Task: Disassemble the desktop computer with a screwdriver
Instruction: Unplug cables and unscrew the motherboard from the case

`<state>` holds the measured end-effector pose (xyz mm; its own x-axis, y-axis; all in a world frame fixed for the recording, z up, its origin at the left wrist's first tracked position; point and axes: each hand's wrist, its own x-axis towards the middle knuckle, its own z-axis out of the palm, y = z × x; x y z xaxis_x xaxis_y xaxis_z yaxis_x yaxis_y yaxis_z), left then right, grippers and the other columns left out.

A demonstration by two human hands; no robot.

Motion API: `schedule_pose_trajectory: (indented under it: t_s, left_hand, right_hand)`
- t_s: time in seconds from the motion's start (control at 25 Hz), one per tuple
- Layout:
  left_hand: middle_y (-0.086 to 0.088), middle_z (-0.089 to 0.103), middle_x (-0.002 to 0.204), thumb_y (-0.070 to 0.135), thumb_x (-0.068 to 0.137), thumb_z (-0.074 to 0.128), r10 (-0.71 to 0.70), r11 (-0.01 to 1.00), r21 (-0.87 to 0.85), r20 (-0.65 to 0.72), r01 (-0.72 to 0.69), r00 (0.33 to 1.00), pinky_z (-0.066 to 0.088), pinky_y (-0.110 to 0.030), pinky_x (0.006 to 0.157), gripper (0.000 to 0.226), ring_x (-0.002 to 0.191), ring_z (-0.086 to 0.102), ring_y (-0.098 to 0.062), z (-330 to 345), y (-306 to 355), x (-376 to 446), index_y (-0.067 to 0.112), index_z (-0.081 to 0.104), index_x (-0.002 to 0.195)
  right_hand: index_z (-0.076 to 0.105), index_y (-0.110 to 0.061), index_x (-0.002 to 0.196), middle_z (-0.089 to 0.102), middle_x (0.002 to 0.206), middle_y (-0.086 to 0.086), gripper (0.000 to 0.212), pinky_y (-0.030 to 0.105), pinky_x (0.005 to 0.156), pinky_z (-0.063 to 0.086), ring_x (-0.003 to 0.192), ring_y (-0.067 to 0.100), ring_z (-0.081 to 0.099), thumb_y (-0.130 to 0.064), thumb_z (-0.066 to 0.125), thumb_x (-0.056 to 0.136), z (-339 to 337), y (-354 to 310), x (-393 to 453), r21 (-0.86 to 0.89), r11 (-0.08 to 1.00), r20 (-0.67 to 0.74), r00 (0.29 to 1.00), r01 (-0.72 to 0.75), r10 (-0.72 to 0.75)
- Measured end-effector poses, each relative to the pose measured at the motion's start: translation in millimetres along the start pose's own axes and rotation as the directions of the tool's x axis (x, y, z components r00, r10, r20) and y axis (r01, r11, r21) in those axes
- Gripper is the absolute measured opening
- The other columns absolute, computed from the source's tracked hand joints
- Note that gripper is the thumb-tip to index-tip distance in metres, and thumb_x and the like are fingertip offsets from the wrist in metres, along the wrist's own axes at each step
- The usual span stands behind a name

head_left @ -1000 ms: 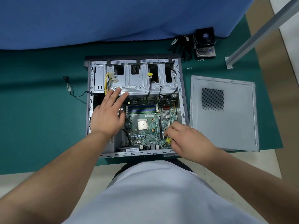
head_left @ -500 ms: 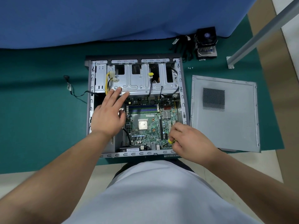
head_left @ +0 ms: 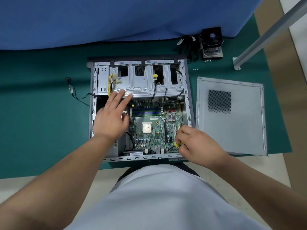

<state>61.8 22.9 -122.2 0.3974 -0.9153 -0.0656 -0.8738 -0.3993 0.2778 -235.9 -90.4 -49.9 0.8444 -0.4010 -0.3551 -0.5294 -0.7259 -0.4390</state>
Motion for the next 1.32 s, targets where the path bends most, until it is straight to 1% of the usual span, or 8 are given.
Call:
schedule_pose_trajectory:
  t_s: [0.52, 0.8, 0.92, 1.0, 1.08, 1.16, 1.24, 1.32]
  left_hand:
    - [0.014, 0.018, 0.169, 0.03, 0.093, 0.051, -0.005, 1.0, 0.005, 0.004, 0.005, 1.0, 0.054, -0.042, 0.094, 0.074, 0.157, 0.013, -0.013, 0.1, -0.4, -0.8, 0.044, 0.02, 0.159]
    - [0.015, 0.019, 0.169, 0.031, 0.093, 0.049, 0.001, 1.0, 0.011, -0.002, -0.001, 1.0, 0.056, -0.041, 0.09, 0.073, 0.157, 0.014, -0.012, 1.4, -0.6, 0.4, 0.044, 0.021, 0.159]
    - [0.015, 0.019, 0.169, 0.031, 0.093, 0.049, 0.004, 1.0, 0.015, -0.003, -0.004, 1.0, 0.056, -0.04, 0.088, 0.073, 0.157, 0.015, -0.012, 1.9, -0.9, 0.7, 0.045, 0.021, 0.159]
    - [0.015, 0.019, 0.169, 0.031, 0.093, 0.05, 0.001, 1.0, 0.014, -0.006, -0.001, 1.0, 0.056, -0.04, 0.088, 0.073, 0.157, 0.015, -0.012, 1.5, -1.4, 1.1, 0.045, 0.021, 0.158]
    - [0.015, 0.02, 0.169, 0.031, 0.093, 0.05, 0.003, 1.0, 0.011, -0.008, -0.003, 1.0, 0.056, -0.04, 0.088, 0.072, 0.157, 0.015, -0.012, 1.3, -1.3, 1.0, 0.044, 0.021, 0.158]
    - [0.015, 0.02, 0.169, 0.03, 0.093, 0.05, 0.002, 1.0, 0.008, -0.007, -0.002, 1.0, 0.056, -0.04, 0.088, 0.072, 0.157, 0.015, -0.012, 1.7, -0.4, 0.5, 0.044, 0.022, 0.158]
    - [0.015, 0.019, 0.169, 0.03, 0.094, 0.05, -0.001, 1.0, 0.009, -0.006, 0.001, 1.0, 0.056, -0.04, 0.088, 0.072, 0.157, 0.014, -0.011, 1.6, -0.2, 0.2, 0.044, 0.022, 0.158]
    - [0.015, 0.019, 0.169, 0.031, 0.094, 0.05, 0.001, 1.0, 0.01, -0.006, -0.001, 1.0, 0.056, -0.04, 0.089, 0.072, 0.157, 0.014, -0.011, 1.4, -0.5, 0.5, 0.044, 0.021, 0.159]
  right_hand:
    - [0.065, -0.016, 0.109, 0.055, 0.109, 0.0, 0.022, 0.029, 0.075, 0.045, 0.091, 0.02, 0.057, -0.015, 0.053, 0.09, -1.2, -1.4, 1.2, -0.045, 0.999, 0.032, 0.999, 0.004, -0.002]
    - [0.055, -0.02, 0.125, 0.053, 0.114, 0.001, 0.031, 0.039, 0.075, 0.053, 0.086, 0.023, 0.057, -0.021, 0.046, 0.095, -6.7, -7.6, 11.9, -0.143, 0.99, 0.134, 0.991, 0.011, 0.008]
    - [0.051, -0.025, 0.128, 0.06, 0.12, 0.0, 0.03, 0.039, 0.076, 0.054, 0.085, 0.022, 0.062, -0.032, 0.05, 0.099, -9.9, -8.7, 19.2, -0.032, 0.998, 0.094, 0.994, -0.051, 0.053]
    - [0.05, -0.029, 0.121, 0.065, 0.108, -0.002, 0.029, 0.036, 0.07, 0.052, 0.077, 0.019, 0.06, -0.049, 0.047, 0.101, -9.2, -11.6, 22.4, -0.011, 0.995, 0.063, 0.993, -0.097, 0.097]
    - [0.044, -0.029, 0.112, 0.06, 0.08, -0.003, 0.041, 0.031, 0.053, 0.041, 0.063, 0.022, 0.054, -0.065, 0.026, 0.102, -5.4, -13.9, 22.7, -0.19, 0.97, -0.002, 0.988, -0.152, 0.155]
    - [0.038, -0.029, 0.105, 0.047, 0.064, -0.006, 0.041, 0.027, 0.046, 0.031, 0.055, 0.024, 0.048, -0.062, 0.014, 0.101, -4.8, -17.1, 20.8, -0.302, 0.941, -0.046, 0.988, -0.155, 0.149]
    - [0.041, -0.025, 0.109, 0.052, 0.077, -0.005, 0.024, 0.031, 0.054, 0.04, 0.072, 0.024, 0.055, -0.044, 0.031, 0.098, -7.2, -14.6, 18.1, -0.223, 0.973, 0.014, 0.998, -0.064, 0.069]
    - [0.043, -0.023, 0.117, 0.056, 0.099, -0.002, 0.031, 0.035, 0.067, 0.046, 0.09, 0.023, 0.054, -0.036, 0.041, 0.089, -11.0, -13.5, 13.4, -0.123, 0.992, 0.096, 0.995, -0.006, 0.018]
